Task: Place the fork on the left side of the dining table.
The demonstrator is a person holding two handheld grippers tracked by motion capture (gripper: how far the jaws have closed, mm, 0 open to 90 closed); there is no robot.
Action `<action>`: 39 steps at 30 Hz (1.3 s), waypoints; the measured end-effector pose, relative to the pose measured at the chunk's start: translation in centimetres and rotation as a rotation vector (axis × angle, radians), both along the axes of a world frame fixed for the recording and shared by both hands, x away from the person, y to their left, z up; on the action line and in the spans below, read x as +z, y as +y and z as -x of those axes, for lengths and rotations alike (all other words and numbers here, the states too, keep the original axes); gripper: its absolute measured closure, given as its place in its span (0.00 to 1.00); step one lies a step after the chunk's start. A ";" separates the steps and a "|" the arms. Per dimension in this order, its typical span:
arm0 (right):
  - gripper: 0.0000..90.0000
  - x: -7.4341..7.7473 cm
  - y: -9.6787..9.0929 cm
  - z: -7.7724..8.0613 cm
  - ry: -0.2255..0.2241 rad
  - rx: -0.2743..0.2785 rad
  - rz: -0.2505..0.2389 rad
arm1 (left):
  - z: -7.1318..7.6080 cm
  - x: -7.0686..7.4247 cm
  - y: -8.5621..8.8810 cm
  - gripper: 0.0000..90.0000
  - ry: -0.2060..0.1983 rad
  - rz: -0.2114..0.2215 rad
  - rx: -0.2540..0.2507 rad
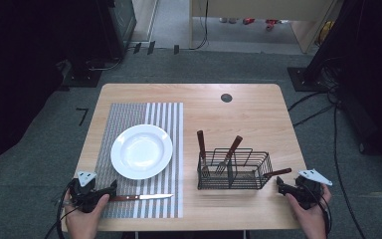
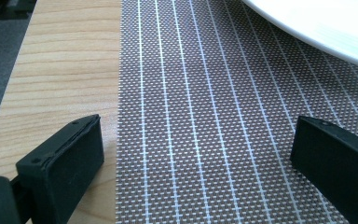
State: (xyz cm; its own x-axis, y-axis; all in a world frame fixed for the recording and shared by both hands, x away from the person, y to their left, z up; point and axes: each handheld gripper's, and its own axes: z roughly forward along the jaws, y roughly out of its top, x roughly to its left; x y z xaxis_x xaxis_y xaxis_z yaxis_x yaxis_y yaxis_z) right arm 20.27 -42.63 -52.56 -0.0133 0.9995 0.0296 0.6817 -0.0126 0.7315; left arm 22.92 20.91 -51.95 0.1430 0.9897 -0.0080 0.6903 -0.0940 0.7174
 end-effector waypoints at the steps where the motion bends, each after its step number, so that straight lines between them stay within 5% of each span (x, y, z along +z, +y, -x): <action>1: 0.15 0.0 0.0 0.0 0.000 0.000 0.000 | 0.0 0.0 0.0 0.03 0.000 0.000 0.000; 13: 0.15 0.0 0.0 0.0 0.000 0.000 0.000 | 0.2 0.6 0.1 0.03 0.017 -0.021 0.073; 19: 0.15 0.0 0.0 0.0 -0.001 0.000 0.001 | 1.0 2.6 0.0 0.03 -0.033 0.043 0.084; 28: 0.15 0.0 0.0 0.0 0.000 0.000 0.000 | 1.3 6.2 -2.5 0.03 -0.105 0.107 0.000; 39: 0.15 0.0 0.0 0.0 -0.001 0.000 0.001 | 0.7 8.9 -5.6 0.03 -0.131 0.160 -0.084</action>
State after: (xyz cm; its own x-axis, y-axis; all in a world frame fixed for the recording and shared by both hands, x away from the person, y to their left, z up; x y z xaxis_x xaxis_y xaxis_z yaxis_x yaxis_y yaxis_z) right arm 20.27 -42.64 -52.56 -0.0137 0.9995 0.0286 0.6813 -0.0116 0.7319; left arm 22.25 15.28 -43.10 0.2347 0.9619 -0.1402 0.5847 -0.0245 0.8109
